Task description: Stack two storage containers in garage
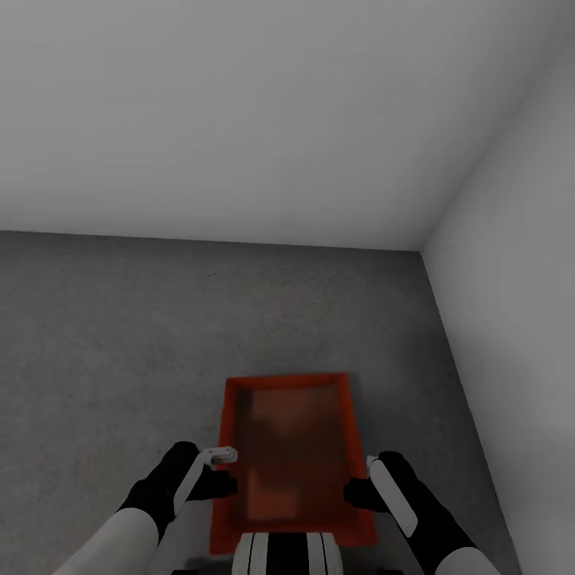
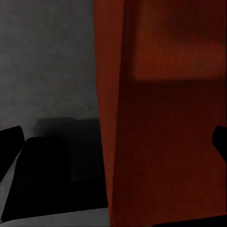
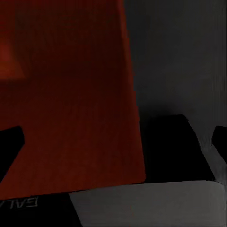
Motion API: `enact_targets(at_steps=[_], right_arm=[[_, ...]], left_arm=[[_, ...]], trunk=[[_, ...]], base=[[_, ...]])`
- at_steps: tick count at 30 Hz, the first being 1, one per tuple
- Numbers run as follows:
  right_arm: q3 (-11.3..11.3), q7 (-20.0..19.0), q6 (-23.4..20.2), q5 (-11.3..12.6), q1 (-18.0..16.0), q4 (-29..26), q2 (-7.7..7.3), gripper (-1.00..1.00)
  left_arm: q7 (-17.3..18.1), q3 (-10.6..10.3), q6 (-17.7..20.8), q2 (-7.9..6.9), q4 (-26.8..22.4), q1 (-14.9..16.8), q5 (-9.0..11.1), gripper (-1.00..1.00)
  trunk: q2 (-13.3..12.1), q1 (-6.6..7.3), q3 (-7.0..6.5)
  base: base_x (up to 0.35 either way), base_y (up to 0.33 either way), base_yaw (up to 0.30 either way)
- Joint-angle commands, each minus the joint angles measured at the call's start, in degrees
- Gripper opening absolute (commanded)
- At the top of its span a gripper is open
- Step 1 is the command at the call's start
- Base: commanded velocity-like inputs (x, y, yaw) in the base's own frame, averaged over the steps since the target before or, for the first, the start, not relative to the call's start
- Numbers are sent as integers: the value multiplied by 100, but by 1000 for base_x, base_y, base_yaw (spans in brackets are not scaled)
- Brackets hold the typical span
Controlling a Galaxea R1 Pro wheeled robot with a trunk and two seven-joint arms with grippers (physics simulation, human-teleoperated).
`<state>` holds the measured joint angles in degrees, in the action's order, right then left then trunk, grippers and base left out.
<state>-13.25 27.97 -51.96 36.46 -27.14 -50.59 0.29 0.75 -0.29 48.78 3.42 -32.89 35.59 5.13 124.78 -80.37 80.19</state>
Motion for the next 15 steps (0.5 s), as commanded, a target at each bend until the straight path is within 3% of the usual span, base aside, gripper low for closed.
enact_targets(at_steps=[1,15], right_arm=[[-11,60,-7,58,-2,-5,-2,100],[-11,60,-7,56,-2,-4,-2,100]], left_arm=[[-22,-4,26,-2,-7,1,49,100],[-22,0,26,0,-7,1,49,100]], trunk=[[1,-120,3],[1,-120,3]], base=[[0,0,0],[0,0,0]])
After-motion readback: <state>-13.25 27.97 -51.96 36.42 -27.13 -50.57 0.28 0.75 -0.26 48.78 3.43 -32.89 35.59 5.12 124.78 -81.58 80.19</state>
